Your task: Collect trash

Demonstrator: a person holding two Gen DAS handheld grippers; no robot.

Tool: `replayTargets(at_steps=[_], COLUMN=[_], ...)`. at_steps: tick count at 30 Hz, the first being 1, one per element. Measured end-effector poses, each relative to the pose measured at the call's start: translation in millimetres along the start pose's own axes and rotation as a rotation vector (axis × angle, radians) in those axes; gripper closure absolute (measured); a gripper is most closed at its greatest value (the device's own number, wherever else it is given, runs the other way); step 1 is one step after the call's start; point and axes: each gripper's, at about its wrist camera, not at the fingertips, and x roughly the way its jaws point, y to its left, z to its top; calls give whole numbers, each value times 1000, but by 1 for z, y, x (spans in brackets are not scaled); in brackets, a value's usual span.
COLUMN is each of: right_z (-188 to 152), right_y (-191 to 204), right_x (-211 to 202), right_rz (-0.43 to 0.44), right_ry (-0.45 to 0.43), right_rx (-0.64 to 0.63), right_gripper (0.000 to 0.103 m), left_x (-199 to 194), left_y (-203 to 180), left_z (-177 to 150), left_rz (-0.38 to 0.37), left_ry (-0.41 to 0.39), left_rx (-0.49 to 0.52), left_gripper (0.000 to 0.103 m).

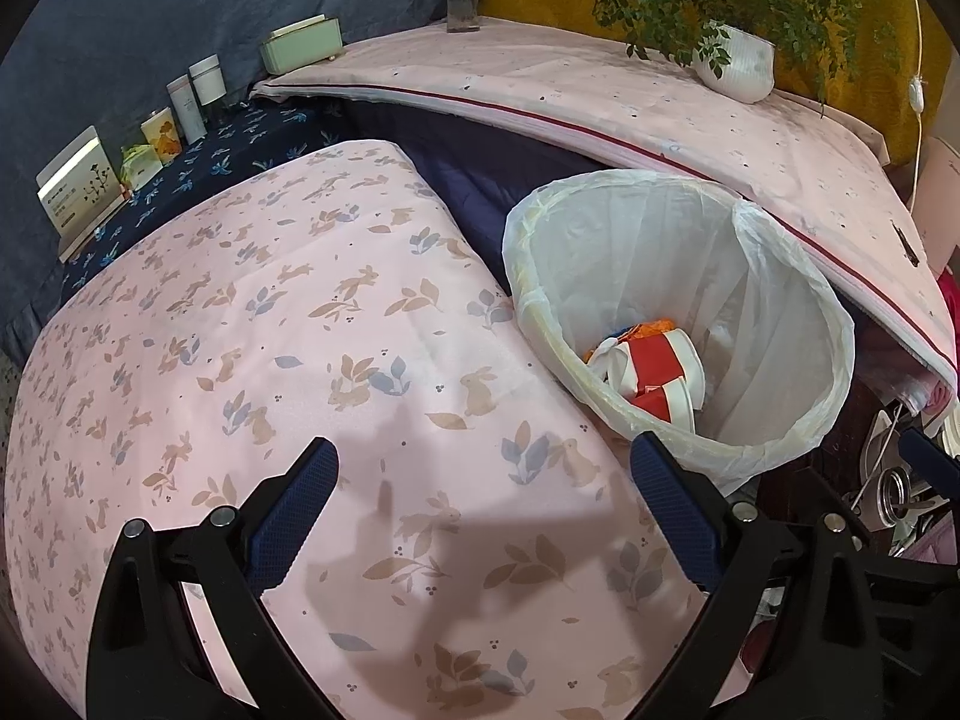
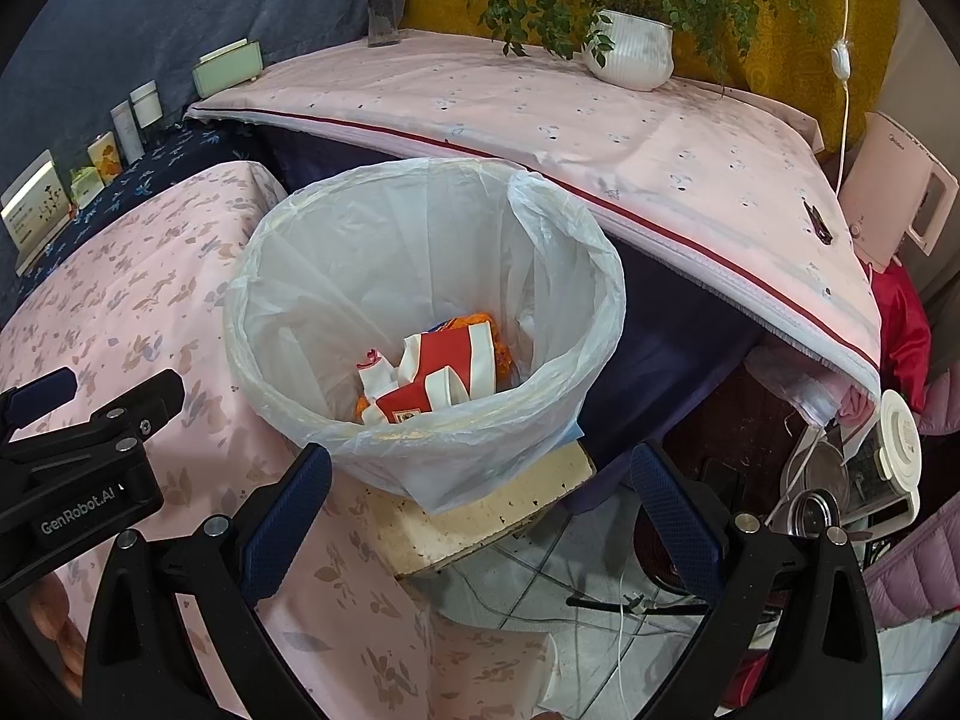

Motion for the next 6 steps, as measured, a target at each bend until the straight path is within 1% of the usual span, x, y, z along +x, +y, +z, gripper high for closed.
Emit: replayTargets(at_steps=[3,6], right_z=[0,0], right_y=[-1,-1], right_x=[0,0], right_rz=[0,0], right_ry=[0,0], right_rx=[2,0], right_gripper=[7,7], left_x=[-1,0], left_y=[-1,-2], left_z=[0,1], left_rz=[5,-6], left_ry=[-11,-11], left_rx=[-8,8], left_gripper=[10,9])
